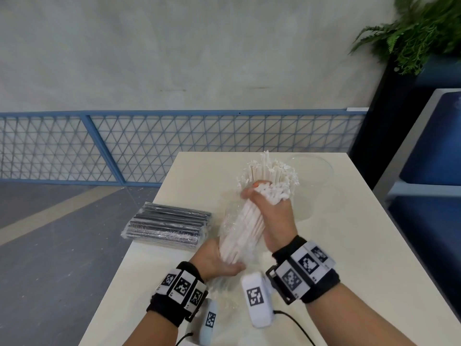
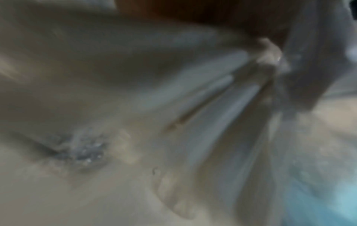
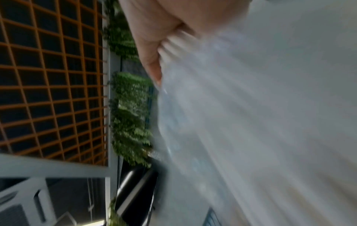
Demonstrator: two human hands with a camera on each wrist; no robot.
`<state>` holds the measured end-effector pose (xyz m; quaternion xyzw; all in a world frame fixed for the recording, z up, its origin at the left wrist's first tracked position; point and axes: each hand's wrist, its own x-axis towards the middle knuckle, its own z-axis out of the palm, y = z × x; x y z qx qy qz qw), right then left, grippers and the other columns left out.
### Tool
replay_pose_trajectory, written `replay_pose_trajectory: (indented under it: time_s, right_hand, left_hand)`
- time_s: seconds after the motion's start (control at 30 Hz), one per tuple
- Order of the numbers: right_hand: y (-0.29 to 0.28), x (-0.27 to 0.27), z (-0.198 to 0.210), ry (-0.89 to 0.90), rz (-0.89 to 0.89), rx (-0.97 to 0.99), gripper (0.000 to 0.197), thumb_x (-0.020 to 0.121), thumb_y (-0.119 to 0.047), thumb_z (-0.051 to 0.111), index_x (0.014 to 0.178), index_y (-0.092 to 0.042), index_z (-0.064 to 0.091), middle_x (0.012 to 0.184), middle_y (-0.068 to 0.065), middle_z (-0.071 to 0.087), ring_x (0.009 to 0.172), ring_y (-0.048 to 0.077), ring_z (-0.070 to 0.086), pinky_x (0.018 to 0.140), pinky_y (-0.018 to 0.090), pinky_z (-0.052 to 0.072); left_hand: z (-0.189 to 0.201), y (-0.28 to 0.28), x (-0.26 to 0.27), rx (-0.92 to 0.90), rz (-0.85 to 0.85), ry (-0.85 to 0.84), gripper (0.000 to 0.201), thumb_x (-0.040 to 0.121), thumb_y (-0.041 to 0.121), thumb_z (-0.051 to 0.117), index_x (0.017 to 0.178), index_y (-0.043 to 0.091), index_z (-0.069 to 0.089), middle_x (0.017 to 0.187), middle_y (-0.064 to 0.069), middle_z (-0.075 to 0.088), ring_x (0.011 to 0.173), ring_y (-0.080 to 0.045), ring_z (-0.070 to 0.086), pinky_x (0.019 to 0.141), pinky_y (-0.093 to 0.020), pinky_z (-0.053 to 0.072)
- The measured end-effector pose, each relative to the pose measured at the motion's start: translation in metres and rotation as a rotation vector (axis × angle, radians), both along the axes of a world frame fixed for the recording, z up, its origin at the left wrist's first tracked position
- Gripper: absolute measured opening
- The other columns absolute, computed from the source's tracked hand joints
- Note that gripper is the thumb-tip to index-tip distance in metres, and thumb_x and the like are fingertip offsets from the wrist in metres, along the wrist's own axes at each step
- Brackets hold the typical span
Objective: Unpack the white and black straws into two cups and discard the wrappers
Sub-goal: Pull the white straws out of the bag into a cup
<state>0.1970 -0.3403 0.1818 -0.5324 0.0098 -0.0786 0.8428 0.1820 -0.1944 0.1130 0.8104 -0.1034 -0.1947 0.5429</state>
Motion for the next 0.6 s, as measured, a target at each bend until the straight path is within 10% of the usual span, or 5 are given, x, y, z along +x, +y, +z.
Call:
replay_pose_trajectory:
  time_s: [0.13,0.3,0.6]
  right_hand:
    - [-0.013,0.007,0.005,-0.042,0.048,0.122,0.010,0.079,-0.001,0.067,0.080,-0.011,0.065,0.080,0.006,0.068,0.082,0.018,0.065,0.076,0.027,0.052]
    - [-0.003,-0.007,-0.013,0.040,0.220,-0.059,0.041,0.063,-0.012,0.080,0.099,-0.014,0.061,0.091,0.003,0.068,0.092,0.017,0.065,0.076,0.027,0.054]
    - [-0.013,0.005,0.010,0.015,0.027,0.065,0.008,0.081,-0.006,0.066,0.081,-0.013,0.062,0.070,-0.001,0.066,0.075,0.019,0.062,0.076,0.033,0.051]
  left_hand:
    - [-0.006,0.009,0.001,-0.008,0.024,-0.016,0.055,0.060,0.019,0.082,0.107,0.011,0.056,0.098,-0.009,0.070,0.092,-0.017,0.068,0.083,-0.032,0.056]
    - [-0.001,0.001,0.006,-0.087,0.039,-0.048,0.056,0.054,0.029,0.081,0.104,0.021,0.058,0.103,-0.011,0.069,0.099,-0.021,0.066,0.087,-0.039,0.054]
    - [-0.005,-0.003,0.010,-0.063,0.104,-0.027,0.045,0.055,0.015,0.083,0.091,0.024,0.057,0.087,-0.004,0.068,0.080,-0.014,0.067,0.071,-0.024,0.055]
